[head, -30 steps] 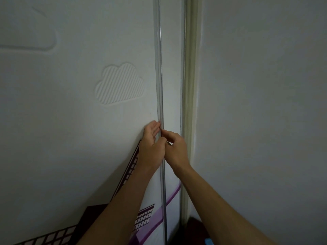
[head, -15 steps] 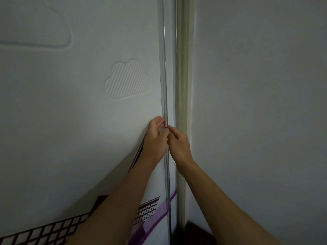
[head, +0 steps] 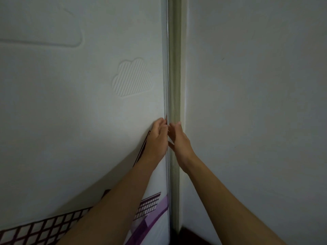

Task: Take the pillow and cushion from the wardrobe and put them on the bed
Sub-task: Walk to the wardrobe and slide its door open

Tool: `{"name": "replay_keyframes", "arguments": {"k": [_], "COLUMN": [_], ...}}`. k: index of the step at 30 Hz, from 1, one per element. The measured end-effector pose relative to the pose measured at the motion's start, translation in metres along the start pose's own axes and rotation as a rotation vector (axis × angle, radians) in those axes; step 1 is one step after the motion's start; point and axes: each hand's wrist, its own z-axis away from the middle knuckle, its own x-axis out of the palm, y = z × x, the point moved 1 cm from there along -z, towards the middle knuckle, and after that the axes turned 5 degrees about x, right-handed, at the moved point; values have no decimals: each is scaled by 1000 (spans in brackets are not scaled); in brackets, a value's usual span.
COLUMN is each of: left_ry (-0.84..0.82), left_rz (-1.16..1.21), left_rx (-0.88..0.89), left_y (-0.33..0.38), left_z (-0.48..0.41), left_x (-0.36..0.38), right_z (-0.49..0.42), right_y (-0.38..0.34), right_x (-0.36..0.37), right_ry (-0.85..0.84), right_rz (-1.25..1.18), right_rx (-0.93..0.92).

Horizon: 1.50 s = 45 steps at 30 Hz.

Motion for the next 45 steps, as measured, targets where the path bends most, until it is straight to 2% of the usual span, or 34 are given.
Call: {"name": "replay_keyframes", "arguments": {"k": [10,17,22,30,45], "left_ry": [-1,30,70,153,395], "left_rz": [116,49,85,81,-58], "left_rx": [-71,-35,-25,45,168], "left_y": [-6,8,18,53,165], "left_z": [5,19,38,100,294], "left_x": [2,-9,-23,-78,-233], "right_z": [-9,0,17,71,248], "right_y": [-3,-6,-6,-22,-71], "right_x": [-19,-16,-1,34,178], "right_ry": [75,63,13,-60,-280], "right_rz": [-78,-81,-82,-91,-181], "right_rx": [-9,-47,-68,-75,-170]}}
